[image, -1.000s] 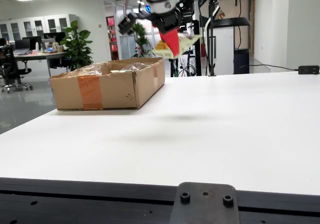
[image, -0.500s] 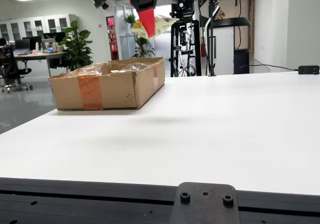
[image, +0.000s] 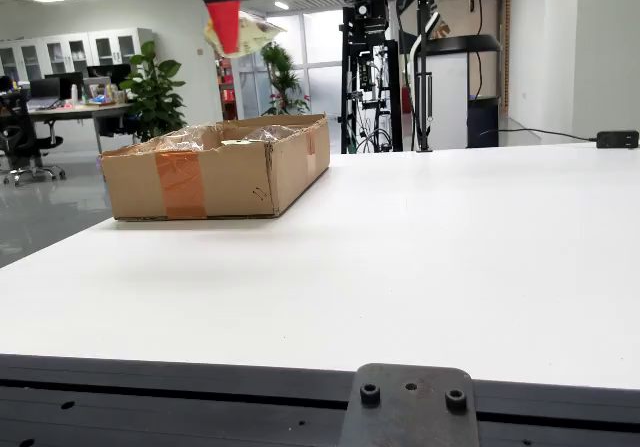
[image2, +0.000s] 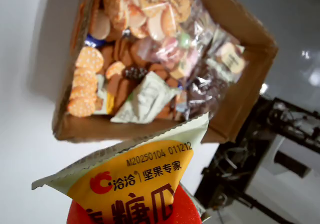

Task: Grasp a snack and put it in the bin.

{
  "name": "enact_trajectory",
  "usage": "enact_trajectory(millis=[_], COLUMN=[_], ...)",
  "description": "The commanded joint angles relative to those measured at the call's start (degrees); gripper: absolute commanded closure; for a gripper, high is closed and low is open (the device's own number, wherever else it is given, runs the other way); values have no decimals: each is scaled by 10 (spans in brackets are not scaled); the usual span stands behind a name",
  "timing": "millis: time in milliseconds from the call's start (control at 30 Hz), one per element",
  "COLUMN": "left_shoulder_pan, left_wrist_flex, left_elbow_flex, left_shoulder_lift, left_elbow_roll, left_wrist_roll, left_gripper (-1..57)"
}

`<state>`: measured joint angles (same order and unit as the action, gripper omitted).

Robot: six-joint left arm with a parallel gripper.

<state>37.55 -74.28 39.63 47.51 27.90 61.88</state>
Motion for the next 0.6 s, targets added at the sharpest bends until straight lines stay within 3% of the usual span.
enact_trajectory(millis=[33,200,600], left_shoulder_pan=[-23,-49,-82], left_wrist_flex=[2,20,112], left_elbow_flex=[11,33,136], left_shoulder_lift=[-12,-30,-62], left_elbow_roll=[5,15,16], left_wrist_roll=[-30,-58,-75], left_gripper=[469,469,470])
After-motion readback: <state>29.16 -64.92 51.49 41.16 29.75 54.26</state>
